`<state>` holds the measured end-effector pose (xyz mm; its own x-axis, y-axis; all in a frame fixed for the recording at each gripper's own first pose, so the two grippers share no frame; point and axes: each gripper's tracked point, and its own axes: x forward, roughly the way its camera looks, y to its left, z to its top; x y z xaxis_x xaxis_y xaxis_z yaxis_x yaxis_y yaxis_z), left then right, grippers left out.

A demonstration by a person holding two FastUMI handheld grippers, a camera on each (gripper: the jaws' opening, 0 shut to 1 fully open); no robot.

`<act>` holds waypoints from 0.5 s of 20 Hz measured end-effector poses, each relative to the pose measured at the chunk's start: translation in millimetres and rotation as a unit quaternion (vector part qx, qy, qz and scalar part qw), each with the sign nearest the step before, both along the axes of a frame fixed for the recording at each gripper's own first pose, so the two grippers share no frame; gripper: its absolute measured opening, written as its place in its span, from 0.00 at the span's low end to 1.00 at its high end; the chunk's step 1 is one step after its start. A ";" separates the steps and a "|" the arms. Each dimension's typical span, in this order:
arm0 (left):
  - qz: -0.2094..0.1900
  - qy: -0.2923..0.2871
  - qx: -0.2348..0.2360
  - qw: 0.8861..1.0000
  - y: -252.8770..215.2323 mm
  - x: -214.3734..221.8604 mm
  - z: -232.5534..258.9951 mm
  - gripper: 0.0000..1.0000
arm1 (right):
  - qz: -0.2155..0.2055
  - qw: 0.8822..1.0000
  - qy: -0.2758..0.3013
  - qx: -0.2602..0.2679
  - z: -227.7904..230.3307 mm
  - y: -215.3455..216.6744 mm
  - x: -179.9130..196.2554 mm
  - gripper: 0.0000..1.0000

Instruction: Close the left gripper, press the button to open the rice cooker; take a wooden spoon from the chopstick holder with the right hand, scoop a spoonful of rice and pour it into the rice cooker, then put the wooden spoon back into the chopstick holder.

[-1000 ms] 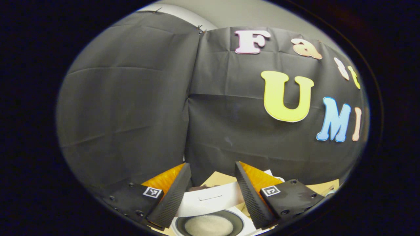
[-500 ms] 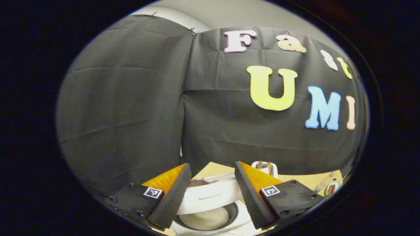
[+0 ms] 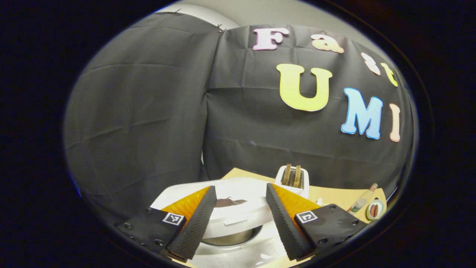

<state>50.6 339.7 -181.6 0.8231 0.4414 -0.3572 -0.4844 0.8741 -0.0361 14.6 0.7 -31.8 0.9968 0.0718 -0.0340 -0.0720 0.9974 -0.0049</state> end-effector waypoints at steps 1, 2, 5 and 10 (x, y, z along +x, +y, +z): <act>0.001 0.003 -0.004 1.000 -2.1 -1.7 -5.6 0.94 | 0.000 1.000 0.000 -0.001 -0.2 -0.8 -0.4 0.98; 0.001 0.009 -0.007 1.000 -3.1 -3.1 -12.9 0.90 | -0.001 1.000 0.000 0.000 -0.3 -0.8 -1.2 0.98; -0.002 0.018 0.003 1.000 -6.6 -4.2 -22.4 0.94 | 0.000 1.000 0.005 0.001 -3.0 -0.1 -1.2 0.98; -0.008 0.030 -0.005 1.000 -9.6 -3.3 -36.6 0.94 | 0.005 1.000 0.009 0.002 -4.7 7.6 0.7 0.98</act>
<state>47.3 330.1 -218.2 0.8076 0.4236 -0.4103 -0.4711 0.8819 -0.0168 15.3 8.3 -36.5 0.9954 0.0811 -0.0514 -0.0811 0.9967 0.0014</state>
